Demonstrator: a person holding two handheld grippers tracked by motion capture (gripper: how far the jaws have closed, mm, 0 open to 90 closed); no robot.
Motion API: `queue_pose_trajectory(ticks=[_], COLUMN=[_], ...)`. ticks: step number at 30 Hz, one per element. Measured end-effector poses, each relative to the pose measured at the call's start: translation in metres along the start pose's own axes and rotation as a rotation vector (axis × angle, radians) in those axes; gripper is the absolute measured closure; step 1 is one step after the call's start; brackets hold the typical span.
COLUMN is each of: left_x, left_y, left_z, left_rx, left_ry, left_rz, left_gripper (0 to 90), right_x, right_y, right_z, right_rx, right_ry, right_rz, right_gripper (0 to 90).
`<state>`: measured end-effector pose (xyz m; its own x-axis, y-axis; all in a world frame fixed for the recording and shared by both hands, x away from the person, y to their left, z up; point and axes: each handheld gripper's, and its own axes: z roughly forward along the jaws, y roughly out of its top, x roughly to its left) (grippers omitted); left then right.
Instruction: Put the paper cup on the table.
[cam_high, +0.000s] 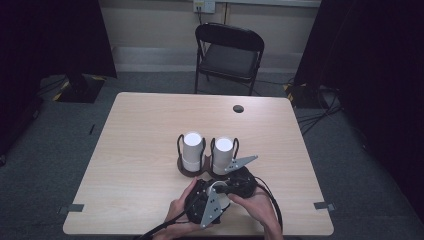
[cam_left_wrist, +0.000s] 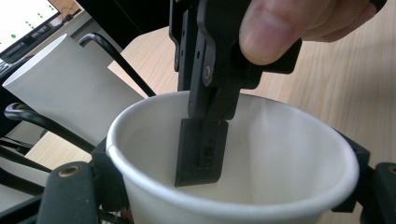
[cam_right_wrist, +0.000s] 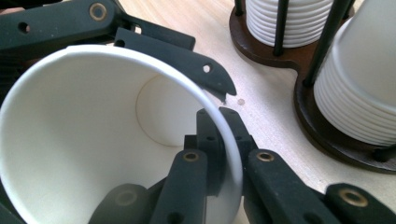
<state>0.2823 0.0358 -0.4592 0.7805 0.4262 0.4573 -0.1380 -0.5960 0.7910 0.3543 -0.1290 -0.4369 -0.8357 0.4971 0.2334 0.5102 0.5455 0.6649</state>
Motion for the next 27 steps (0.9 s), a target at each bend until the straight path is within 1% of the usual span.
queue_pose_trajectory(ticks=[2,4,5,6,7,8,9,12,13,14,15,16,17,19,20,21,22,23,26,27], left_x=[0.001,0.003,0.004,0.005,0.006,0.006,0.007,0.010,0.011,0.012,0.012,0.013,0.013,0.015,0.015,0.016,0.016,0.017,0.017,0.018], left_y=[-0.001,-0.003,-0.004,-0.005,-0.006,-0.006,-0.007,-0.008,-0.008,-0.009,-0.009,-0.010,-0.011,-0.012,-0.013,-0.014,-0.015,-0.016,-0.018,-0.019], left_z=[0.001,0.000,0.000,0.000,-0.001,-0.001,-0.001,-0.002,-0.002,-0.003,-0.003,-0.003,-0.003,-0.003,-0.003,-0.004,-0.004,-0.005,-0.005,-0.006], left_rx=[-0.020,-0.031,-0.036,-0.049,-0.042,-0.052,-0.058,-0.055,-0.064,-0.062,-0.073,-0.070,-0.078,-0.075,-0.083,-0.073,-0.080,-0.074,-0.084,-0.076], left_ry=[0.005,0.004,0.006,0.001,-0.002,0.000,0.005,0.009,0.007,0.009,0.010,0.013,0.015,0.018,0.020,0.022,0.020,0.018,0.023,0.022], left_rz=[-0.030,-0.045,-0.060,-0.079,-0.082,-0.096,-0.101,-0.111,-0.122,-0.126,-0.145,-0.147,-0.165,-0.176,-0.194,-0.198,-0.211,-0.212,-0.238,-0.234], left_gripper=[23.3,23.2,23.2,23.0,23.1,23.1,23.0,22.9,22.9,22.8,22.8,22.8,22.9,22.8,22.8,22.8,22.8,22.9,22.9,22.9], right_x=[0.000,0.000,0.001,0.001,0.002,0.002,0.002,0.002,0.002,0.002,0.002,0.002,0.002,0.002,0.002,0.003,0.003,0.004,0.005,0.006], right_y=[0.000,0.000,0.000,-0.001,-0.001,-0.001,-0.001,-0.002,-0.002,-0.002,-0.002,-0.002,-0.002,-0.002,-0.002,-0.003,-0.003,-0.003,-0.005,-0.006], right_z=[0.000,0.000,0.000,0.000,-0.001,-0.001,-0.001,-0.003,-0.003,-0.004,-0.005,-0.005,-0.006,-0.007,-0.007,-0.007,-0.008,-0.008,-0.010,-0.011], right_rx=[-0.007,-0.014,-0.019,-0.025,-0.032,-0.039,-0.049,-0.070,-0.078,-0.087,-0.097,-0.109,-0.120,-0.133,-0.139,-0.149,-0.159,-0.165,-0.199,-0.207], right_ry=[-0.006,-0.015,-0.022,-0.039,-0.046,-0.045,-0.049,-0.060,-0.064,-0.065,-0.071,-0.076,-0.076,-0.086,-0.087,-0.088,-0.092,-0.091,-0.093,-0.093], right_rz=[0.001,0.002,0.000,-0.002,-0.001,0.000,0.000,0.007,0.010,0.014,0.014,0.017,0.018,0.018,0.018,0.018,0.021,0.025,0.026,0.027], right_gripper=[87.4,85.9,83.1,80.6,80.3,80.1,79.1,74.9,73.8,72.2,70.7,70.3,70.0,68.8,68.1,67.5,67.1,66.7,66.0,65.2])
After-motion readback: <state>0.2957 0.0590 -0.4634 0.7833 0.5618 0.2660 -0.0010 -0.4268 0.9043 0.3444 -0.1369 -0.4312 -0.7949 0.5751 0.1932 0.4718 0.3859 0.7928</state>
